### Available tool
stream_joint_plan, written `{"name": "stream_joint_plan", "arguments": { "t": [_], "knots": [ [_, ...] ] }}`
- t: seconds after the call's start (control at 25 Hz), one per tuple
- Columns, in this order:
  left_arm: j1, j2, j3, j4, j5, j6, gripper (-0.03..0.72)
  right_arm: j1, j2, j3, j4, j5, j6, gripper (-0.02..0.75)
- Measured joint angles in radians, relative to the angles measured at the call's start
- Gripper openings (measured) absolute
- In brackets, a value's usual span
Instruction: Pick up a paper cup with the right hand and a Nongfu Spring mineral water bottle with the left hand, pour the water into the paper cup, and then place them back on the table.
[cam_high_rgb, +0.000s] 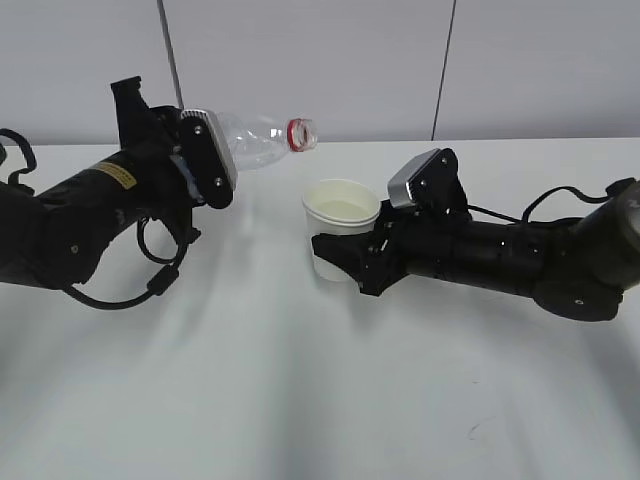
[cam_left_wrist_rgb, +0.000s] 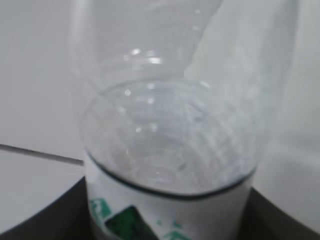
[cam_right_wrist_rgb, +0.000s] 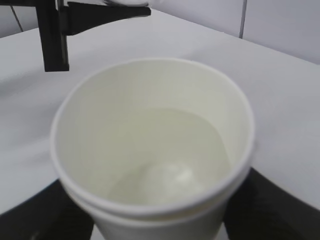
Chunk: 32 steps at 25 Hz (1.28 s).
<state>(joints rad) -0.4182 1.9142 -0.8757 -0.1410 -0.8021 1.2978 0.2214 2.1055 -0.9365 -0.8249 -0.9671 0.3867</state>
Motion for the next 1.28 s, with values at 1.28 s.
{"name": "stream_joint_plan", "arguments": {
  "t": [1.28],
  "knots": [
    [0.0, 0.006, 0.0, -0.051, 0.053, -1.117, 0.412, 0.0, 0.0, 0.0, 0.354, 0.027, -0.061, 0.507]
  ]
}}
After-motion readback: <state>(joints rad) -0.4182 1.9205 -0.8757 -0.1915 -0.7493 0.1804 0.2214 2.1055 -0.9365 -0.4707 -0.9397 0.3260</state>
